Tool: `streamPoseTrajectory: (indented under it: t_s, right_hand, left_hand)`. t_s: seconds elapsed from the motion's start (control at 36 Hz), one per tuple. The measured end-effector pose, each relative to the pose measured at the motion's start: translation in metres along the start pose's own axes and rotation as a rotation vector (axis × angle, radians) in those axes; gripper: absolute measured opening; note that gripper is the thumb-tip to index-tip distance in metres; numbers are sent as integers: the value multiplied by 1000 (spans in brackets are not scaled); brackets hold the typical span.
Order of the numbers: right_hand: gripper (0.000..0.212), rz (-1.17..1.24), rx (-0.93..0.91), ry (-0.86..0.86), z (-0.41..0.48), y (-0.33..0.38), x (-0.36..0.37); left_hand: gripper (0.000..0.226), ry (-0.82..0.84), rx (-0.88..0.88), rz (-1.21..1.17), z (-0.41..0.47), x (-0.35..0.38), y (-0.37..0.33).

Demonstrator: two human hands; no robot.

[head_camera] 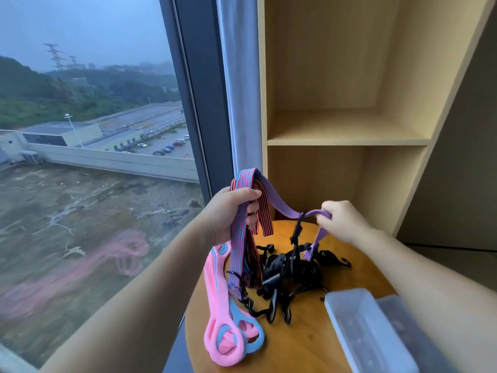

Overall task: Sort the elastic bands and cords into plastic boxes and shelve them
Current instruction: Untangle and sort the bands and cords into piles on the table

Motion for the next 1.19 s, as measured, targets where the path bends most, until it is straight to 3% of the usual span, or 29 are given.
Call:
streamPoseTrajectory:
  t_s: [0.11, 0.22, 0.39, 0.42, 0.53, 0.58, 0.72, 0.86, 1.03, 1.08, 1.19]
  right_hand:
    - [36, 6, -73, -138, 9, 21, -8]
    - [31, 56, -87, -120, 8, 27, -9]
    - [20, -146, -70, 349, -15, 16, 11]
    - [25, -130, -35, 416, -20, 11, 18]
    - [78, -17, 128, 643, -36, 1, 44]
    - [84, 22, 147, 670, -38, 0, 58]
    - [50, 219, 170, 521, -41, 0, 81]
    - [41, 370, 184, 393, -39, 5, 82]
    - [30, 211, 119, 379, -40, 5, 78]
    - [25, 148, 38, 370, -39, 10, 74]
    - [32, 97, -136, 275, -36, 23, 58]
  left_hand:
    - [19, -9, -17, 10, 0, 1, 6]
    - [18, -20, -23, 2, -2, 0, 12]
    - [25, -31, -31, 41, 0, 0, 21]
    - [25, -29, -35, 41, 1, 0, 23]
    - [23, -25, -53, 29, 3, 1, 25]
    - [21, -24, -58, 36, 5, 2, 25]
    - [22, -18, -53, 38, 7, 5, 25]
    - [22, -21, -47, 39, 7, 3, 25]
    - [26, -18, -37, 41, 5, -1, 25]
    - [25, -26, -35, 47, 5, -3, 26]
    - [27, -56, -26, 64, 5, -5, 27]
Point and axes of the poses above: each hand's wrist, its own z-axis towards the middle knuckle, its own x-axis out of the palm, y = z × x, the point moved 1 cm from there along z, towards the middle knuckle, and after that the axes turned 14 degrees about -y, right-handed, at the moved point
